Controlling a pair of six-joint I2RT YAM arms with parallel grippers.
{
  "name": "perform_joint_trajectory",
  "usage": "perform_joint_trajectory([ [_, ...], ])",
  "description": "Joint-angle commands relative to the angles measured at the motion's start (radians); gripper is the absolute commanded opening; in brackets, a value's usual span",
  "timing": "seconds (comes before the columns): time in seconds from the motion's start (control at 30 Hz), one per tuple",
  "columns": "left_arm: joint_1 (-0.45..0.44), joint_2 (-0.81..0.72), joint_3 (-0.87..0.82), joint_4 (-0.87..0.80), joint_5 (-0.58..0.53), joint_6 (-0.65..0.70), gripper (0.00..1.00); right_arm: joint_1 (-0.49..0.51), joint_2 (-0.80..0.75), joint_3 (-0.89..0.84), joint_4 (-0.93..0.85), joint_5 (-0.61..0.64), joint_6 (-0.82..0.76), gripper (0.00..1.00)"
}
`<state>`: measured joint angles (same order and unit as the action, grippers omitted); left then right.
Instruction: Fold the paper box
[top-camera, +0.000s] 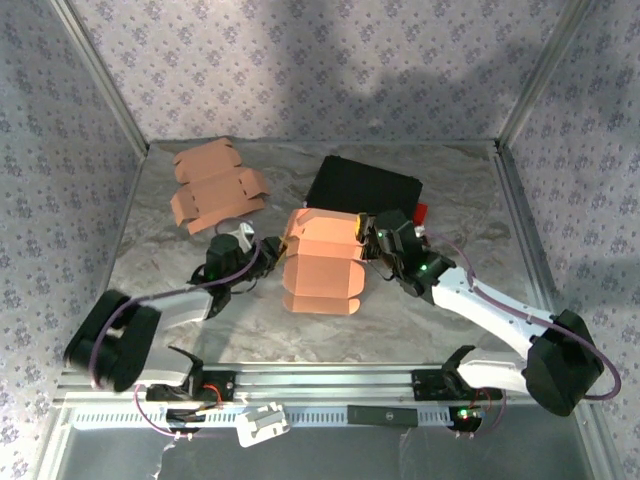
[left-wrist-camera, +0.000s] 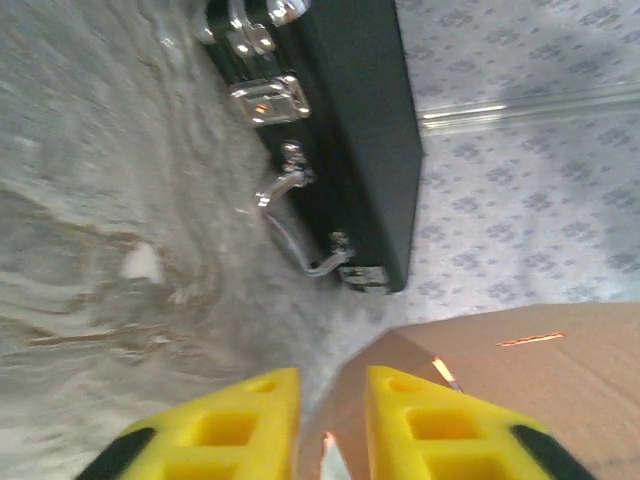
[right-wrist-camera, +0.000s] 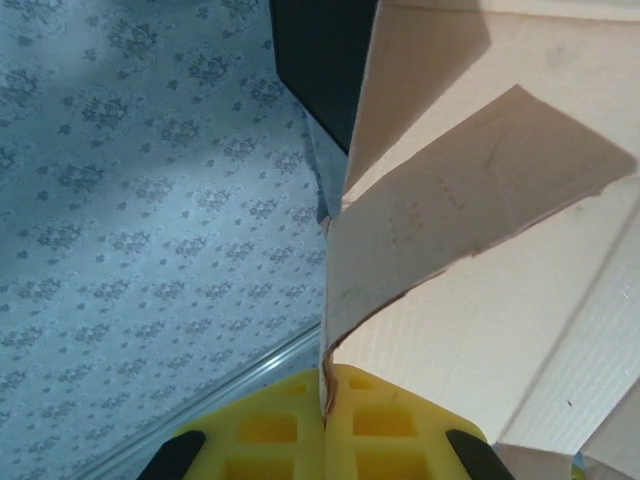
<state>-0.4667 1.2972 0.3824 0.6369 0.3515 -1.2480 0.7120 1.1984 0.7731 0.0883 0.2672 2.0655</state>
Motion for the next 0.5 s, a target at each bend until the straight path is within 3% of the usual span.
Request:
perform_joint_trajectory([
  [0.0,0.015,-0.200,0.000,-0.450,-0.156,0.130,0.42,0.021,-0.011,-0.047,0.034,0.011,-0.066,0.00],
  [0.1,0.059,-0.388,0.001,-0.707,-0.237,0.193,0.50,0.048,0.007,-0.089,0.113,0.032,-0.105,0.00],
  [0.23,0.127,-0.525,0.026,-0.927,-0.245,0.285,0.53,0.089,0.055,-0.098,0.196,0.052,-0.159,0.00],
  [0.47,0.171,-0.473,0.019,-0.891,-0.183,0.387,0.44,0.126,0.219,-0.066,0.403,0.007,-0.287,0.00],
])
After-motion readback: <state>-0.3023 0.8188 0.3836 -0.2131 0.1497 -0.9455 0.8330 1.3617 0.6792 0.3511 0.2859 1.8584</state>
